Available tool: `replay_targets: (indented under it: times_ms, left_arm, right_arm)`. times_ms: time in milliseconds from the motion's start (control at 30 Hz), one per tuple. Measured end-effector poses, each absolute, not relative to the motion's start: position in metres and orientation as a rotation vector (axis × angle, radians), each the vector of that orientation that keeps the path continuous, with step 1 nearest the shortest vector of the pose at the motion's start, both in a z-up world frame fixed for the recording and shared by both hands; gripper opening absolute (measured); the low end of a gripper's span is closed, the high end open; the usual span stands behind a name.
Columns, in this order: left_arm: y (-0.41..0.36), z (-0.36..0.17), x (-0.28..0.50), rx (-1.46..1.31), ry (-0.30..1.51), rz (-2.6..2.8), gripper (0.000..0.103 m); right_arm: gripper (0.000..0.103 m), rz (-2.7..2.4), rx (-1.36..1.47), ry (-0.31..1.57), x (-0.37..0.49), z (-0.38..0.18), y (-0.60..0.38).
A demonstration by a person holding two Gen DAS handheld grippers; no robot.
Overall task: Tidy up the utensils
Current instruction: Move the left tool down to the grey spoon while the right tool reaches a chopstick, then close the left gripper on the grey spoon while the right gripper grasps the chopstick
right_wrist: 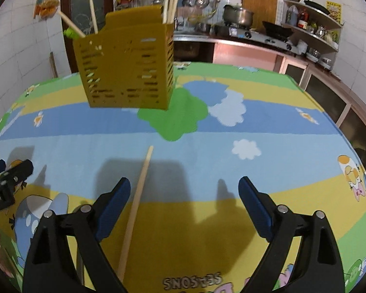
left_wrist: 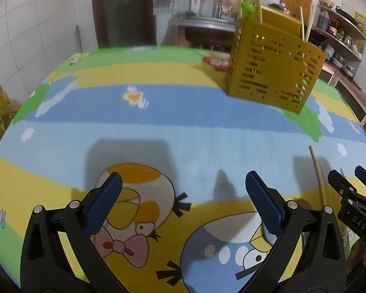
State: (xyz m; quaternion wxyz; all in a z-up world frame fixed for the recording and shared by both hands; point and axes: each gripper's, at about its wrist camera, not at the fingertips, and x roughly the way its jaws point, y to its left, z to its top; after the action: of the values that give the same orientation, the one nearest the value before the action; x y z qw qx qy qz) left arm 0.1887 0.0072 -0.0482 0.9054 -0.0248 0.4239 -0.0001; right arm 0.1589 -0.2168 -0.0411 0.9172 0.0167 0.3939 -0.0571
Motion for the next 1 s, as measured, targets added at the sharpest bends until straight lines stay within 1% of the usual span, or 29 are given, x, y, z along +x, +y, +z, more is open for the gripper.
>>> replay_targets:
  times_ms: [33, 100, 167, 300, 367, 400, 467, 633, 1000]
  left_arm:
    - [0.006, -0.050, 0.189, -0.051, 0.887, -0.002, 0.098]
    - [0.004, -0.052, 0.190, -0.055, 0.911, -0.013, 0.098]
    - [0.001, -0.053, 0.188, -0.056, 0.923, -0.026, 0.098]
    - [-0.004, -0.053, 0.184, -0.045, 0.939, -0.046, 0.098]
    - [-0.006, -0.054, 0.183, -0.054, 0.949, -0.052, 0.098]
    - [-0.006, -0.054, 0.182, -0.064, 0.952, -0.052, 0.098]
    - [-0.008, -0.055, 0.180, -0.068, 0.956, -0.046, 0.098]
    - [-0.022, -0.055, 0.172, -0.035, 0.959, -0.054, 0.098]
    - [-0.049, -0.061, 0.158, -0.002, 0.969, -0.069, 0.097]
  right_arm:
    - [0.087, -0.115, 0.032, 0.816, 0.161, -0.042, -0.215]
    - [0.077, -0.101, 0.031, 0.833, 0.168, -0.044, -0.210]
    - [0.061, -0.083, 0.034, 0.863, 0.175, -0.048, -0.206]
    - [0.046, -0.075, 0.052, 0.896, 0.186, -0.053, -0.201]
    - [0.025, -0.053, 0.064, 0.900, 0.188, -0.052, -0.198]
    - [0.021, -0.048, 0.064, 0.901, 0.189, -0.053, -0.197]
    - [0.010, -0.027, 0.068, 0.898, 0.187, -0.052, -0.196]
    - [0.006, -0.008, 0.061, 0.893, 0.176, -0.051, -0.206]
    - [0.006, -0.035, 0.099, 0.904, 0.157, -0.052, -0.250]
